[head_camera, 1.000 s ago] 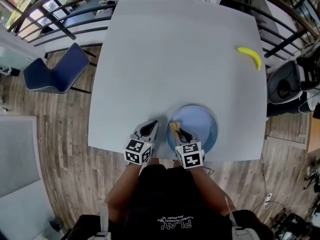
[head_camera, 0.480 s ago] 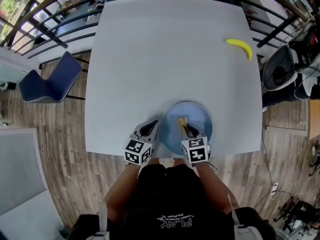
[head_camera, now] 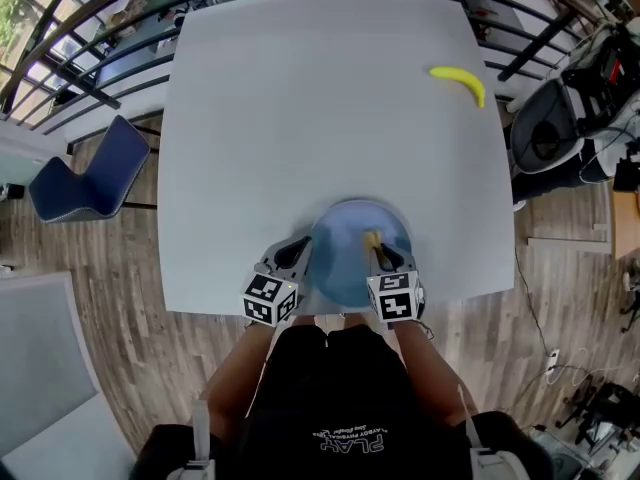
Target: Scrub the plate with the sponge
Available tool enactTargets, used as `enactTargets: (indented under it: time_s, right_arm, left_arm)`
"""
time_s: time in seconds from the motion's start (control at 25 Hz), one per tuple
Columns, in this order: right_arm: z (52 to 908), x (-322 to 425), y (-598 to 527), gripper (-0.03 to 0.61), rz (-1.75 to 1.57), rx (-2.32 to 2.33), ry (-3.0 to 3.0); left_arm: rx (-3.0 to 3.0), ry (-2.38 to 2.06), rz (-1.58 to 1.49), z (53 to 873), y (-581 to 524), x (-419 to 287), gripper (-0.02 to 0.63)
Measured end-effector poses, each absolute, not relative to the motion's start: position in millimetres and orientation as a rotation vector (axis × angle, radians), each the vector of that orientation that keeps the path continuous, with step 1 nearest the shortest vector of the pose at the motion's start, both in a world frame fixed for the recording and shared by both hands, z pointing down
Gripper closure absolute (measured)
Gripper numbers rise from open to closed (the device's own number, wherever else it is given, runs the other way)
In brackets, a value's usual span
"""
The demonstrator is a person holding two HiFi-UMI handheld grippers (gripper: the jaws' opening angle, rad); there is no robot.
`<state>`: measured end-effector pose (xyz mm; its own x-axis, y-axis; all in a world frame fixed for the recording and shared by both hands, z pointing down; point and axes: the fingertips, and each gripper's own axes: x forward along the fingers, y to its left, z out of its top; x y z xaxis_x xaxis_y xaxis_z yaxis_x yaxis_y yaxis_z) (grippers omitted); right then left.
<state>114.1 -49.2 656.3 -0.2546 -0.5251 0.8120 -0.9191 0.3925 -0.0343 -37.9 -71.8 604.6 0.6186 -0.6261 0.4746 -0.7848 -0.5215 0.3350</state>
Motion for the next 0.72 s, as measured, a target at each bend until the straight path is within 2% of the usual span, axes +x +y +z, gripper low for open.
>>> enactTargets:
  time_s: [0.44, 0.72]
  right_arm:
    - [664, 154, -45, 0.511, 0.653, 1.3, -1.867]
    - [652, 143, -51, 0.511, 0.654, 1.284, -1.9]
  left_arm:
    - [2.348, -1.06, 0.41, 608, -62, -16, 0.6]
    - [2.333, -1.069, 0.402, 603, -63, -18, 0.6]
